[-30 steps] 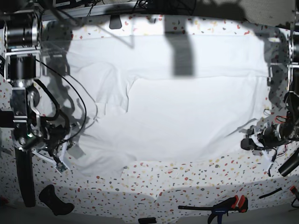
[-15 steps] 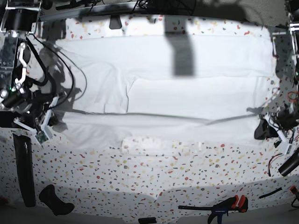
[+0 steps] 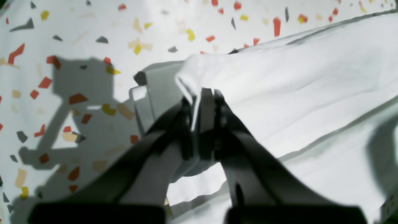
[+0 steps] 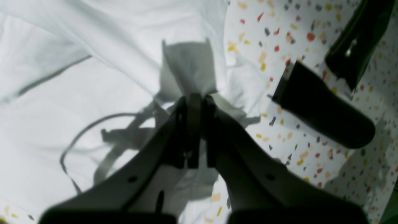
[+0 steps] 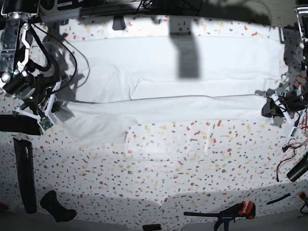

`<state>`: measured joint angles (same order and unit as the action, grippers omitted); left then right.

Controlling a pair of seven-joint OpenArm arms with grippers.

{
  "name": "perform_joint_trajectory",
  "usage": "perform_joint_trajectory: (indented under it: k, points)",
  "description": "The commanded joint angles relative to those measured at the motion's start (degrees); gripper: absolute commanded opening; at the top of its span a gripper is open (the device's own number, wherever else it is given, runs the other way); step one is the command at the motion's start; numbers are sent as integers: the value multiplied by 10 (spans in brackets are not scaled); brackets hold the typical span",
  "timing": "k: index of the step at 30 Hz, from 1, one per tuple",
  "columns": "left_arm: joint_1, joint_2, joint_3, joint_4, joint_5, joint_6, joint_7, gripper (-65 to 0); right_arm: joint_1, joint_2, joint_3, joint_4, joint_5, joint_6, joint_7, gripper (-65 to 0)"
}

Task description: Fold the T-shirt properly

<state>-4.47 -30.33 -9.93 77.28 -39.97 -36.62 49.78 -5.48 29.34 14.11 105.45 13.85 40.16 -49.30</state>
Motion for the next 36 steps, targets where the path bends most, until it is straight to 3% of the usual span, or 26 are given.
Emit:
perform_joint_trajectory:
  k: [1,13,20,24,26,33,35,36]
  points:
    - [-11,-13,-6,10,-6,-3,-7,-650,7,9,5,10,1,-2,4,-650]
    - [-11,-13,-6,10,-6,-3,45,-650,6,5,5,10,3,-2,-42,-650]
    - [-11,-13,-6,10,-6,-2,47,-650,7,-3,5,10,92,-2,-135,-650]
    - [-11,-13,-6,10,-6,-2,47,-650,7,-3,5,10,93,-2,-134,-429]
    - [-11,-13,-6,10,-6,-2,47,-650,7,-3,5,10,93,-2,-120,-360]
    - [-11,-13,-6,10,-6,-2,47,-650,21,-1,5,10,93,-2,-86,-335]
    - [-11,-13,-6,10,-6,-2,46,-650,45,-2,6,10,93,-2,-44,-336]
    - [-11,-13,-6,10,-6,-2,47,-650,62,-2,6,10,94,-18,-24,-336]
